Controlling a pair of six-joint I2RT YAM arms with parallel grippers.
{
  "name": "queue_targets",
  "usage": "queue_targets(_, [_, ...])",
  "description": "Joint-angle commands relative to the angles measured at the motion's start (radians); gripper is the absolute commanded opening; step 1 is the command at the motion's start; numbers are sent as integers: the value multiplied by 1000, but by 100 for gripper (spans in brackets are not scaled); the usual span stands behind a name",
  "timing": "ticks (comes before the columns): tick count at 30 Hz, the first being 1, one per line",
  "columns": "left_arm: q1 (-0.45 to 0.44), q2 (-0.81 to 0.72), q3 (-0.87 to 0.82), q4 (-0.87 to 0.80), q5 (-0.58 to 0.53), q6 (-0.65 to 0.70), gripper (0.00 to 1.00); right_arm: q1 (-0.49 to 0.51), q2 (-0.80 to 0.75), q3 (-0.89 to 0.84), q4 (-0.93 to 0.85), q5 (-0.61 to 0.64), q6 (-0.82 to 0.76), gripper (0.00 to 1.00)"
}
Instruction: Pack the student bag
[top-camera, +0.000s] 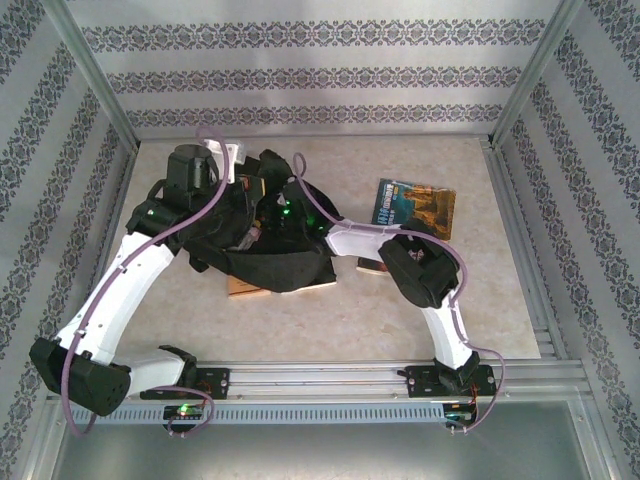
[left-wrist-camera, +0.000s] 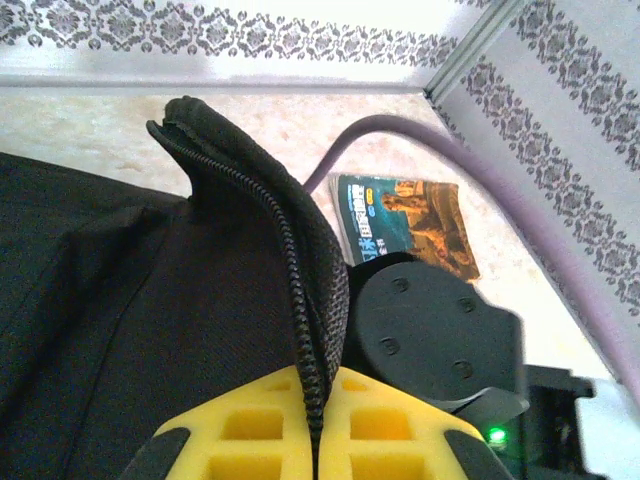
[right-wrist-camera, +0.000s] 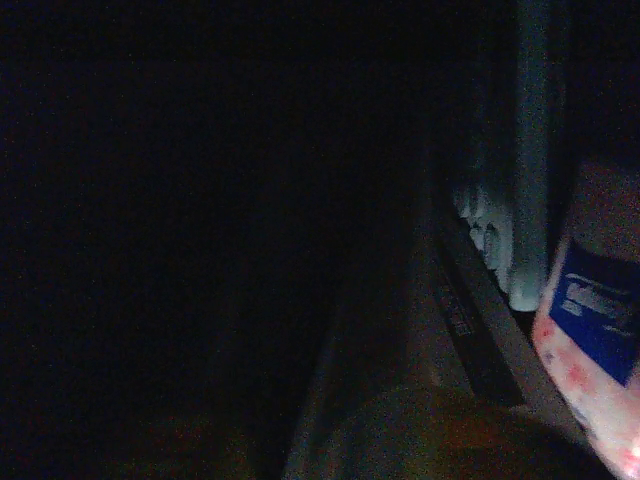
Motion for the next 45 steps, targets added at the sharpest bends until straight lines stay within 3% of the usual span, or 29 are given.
queue_targets(1, [40,-23,20,115,55,-38,0,13,34,76,19,-8,-49,57])
queue_targets(6, [85,-34,-12,137,60,-53,0,5,-66,-7,31,-18,-168,76])
queue_targets(10, [117,-50,-53,159,43,-76,0,-13,-175,-106,37,-48,-255,86])
queue_targets(16, [135,-58,-83,136,-82,-92,0,-18,-340,-205,-84,-90,-465,89])
queue_targets(21, [148,-55,-113,133,-78,-91,1,-25,-518,-323,-174,-69,-628,87])
queue_targets(26, [147,-28,-133,127,-28,-98,1,-49,-702,-397,-427,100,-775,85])
queue_targets(29, [143,2,-161,123,12,-121,2,-122,-797,-460,-571,302,-768,85])
queue_targets(33, [93,58,-208,119,33,-110,10,-283,-833,-481,-782,496,-706,85])
queue_targets(37, [25,122,-214,73,19,-41,21,-426,-776,-463,-923,586,-643,85])
queue_targets(42, [15,147,-239,67,-29,-18,46,-564,-670,-465,-1027,630,-549,86])
queue_targets(45, [15,130,-245,65,-80,-8,60,-612,-594,-483,-1029,572,-551,87])
